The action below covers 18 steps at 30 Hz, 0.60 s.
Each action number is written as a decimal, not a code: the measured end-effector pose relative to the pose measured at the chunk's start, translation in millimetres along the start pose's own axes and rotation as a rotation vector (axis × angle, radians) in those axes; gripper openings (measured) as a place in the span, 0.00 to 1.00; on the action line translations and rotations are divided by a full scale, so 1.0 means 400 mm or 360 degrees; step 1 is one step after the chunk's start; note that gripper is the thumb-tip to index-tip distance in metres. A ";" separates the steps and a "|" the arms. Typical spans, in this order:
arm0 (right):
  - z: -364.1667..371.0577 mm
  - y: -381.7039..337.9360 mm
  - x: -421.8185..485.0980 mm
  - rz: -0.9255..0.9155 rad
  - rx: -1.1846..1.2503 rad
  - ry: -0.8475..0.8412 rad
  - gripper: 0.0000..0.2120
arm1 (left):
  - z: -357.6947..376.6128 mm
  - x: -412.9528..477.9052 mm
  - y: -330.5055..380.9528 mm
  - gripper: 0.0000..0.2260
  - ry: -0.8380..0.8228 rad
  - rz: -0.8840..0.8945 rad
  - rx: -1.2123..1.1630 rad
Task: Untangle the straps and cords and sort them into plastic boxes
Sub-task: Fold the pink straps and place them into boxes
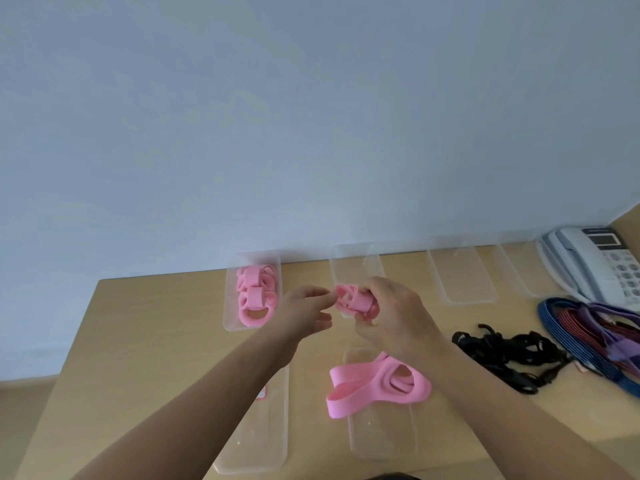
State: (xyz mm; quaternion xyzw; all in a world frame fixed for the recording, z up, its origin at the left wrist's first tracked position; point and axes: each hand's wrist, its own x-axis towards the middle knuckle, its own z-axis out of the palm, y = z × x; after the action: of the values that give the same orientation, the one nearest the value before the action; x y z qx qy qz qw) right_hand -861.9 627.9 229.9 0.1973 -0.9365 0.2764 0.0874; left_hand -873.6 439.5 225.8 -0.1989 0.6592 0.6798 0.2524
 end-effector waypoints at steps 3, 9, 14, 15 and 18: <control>0.024 0.100 0.085 0.0020 -0.0101 -0.0158 0.17 | 0.037 0.089 -0.003 0.14 0.0262 0.0018 0.0381; 0.105 0.227 0.210 -0.0136 -0.0286 -0.0351 0.14 | 0.094 0.208 -0.009 0.11 0.0442 -0.0079 0.0617; 0.153 0.263 0.247 -0.0242 -0.0278 -0.0304 0.14 | 0.097 0.248 -0.018 0.03 0.0616 -0.0049 0.0622; 0.163 0.270 0.250 -0.0269 -0.0263 -0.0317 0.13 | 0.095 0.249 -0.020 0.04 0.0641 -0.0042 0.0653; 0.172 0.280 0.254 -0.0236 -0.0239 -0.0371 0.11 | 0.091 0.251 -0.019 0.04 0.0687 -0.0041 0.0650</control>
State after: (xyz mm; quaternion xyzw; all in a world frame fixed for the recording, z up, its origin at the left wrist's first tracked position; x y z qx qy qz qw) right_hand -1004.7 643.5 146.1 0.2897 -0.9412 0.1736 0.0128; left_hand -946.6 484.0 161.1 -0.2922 0.8183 0.4717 0.1497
